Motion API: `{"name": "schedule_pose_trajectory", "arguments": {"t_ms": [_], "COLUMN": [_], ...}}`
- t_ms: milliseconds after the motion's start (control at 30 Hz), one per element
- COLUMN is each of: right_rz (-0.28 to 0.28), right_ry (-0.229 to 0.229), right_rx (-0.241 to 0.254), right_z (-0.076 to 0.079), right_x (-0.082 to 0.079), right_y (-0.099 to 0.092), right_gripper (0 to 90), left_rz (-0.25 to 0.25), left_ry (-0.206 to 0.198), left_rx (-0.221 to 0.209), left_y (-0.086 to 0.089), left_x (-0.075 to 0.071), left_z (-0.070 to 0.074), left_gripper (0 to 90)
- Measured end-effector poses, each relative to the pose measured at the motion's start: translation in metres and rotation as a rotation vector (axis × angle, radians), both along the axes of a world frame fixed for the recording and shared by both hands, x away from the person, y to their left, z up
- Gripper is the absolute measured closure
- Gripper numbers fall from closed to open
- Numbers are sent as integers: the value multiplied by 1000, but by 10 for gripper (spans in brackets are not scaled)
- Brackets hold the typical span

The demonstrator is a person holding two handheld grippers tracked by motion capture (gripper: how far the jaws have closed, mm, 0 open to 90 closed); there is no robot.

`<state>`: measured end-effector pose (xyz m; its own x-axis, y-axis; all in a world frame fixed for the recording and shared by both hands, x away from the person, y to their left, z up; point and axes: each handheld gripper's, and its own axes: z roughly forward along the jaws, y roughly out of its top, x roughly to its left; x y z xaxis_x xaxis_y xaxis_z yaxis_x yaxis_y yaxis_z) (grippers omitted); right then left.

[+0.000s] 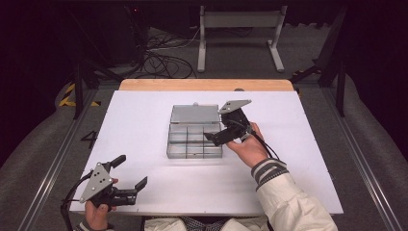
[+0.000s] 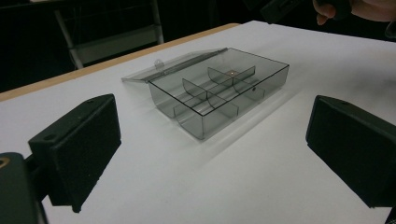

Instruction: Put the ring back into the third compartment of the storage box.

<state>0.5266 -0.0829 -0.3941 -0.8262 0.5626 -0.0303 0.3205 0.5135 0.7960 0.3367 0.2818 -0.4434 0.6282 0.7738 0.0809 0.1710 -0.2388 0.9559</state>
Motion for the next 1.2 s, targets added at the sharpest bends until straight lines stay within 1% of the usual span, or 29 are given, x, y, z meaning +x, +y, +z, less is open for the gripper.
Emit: {"name": "schedule_pose_trajectory", "arguments": {"t_ms": [200,233,600,667,767,867,933,1000,1033,1133,1200], "right_rz": [7,7,11,13,13,11,6,5,2,-4,-6], "right_ry": [-15,-15,-21,-20,-24,-41,-50,-53,-54,-55,-59], "right_rx": [4,6,18,14,7,29,45,61,68,79,77], "right_z": [3,3,9,11,15,18,19,20,20,21,21], "right_x": [-4,-5,-8,-10,-14,-21,-26,-31,-32,-37,-39], "right_y": [0,0,-5,-7,-11,-18,-24,-30,-33,-40,-43], "right_gripper": [16,15,0,0,0,0,0,0,0,0,0], "left_rz": [0,1,1,1,1,4,2,3,3,4,4], "left_ry": [-2,0,-2,-3,-3,-3,-4,-1,-5,-6,-3], "left_rx": [4,0,6,7,7,1,7,7,8,7,6], "left_y": [0,0,1,1,1,1,1,0,0,0,0], "left_x": [0,0,0,0,0,-1,-1,-1,-1,-1,-1], "left_z": [0,0,0,0,0,0,0,0,0,0,0], "left_gripper": [36,36,36,36,36,36,36,36,36,36,36]}}
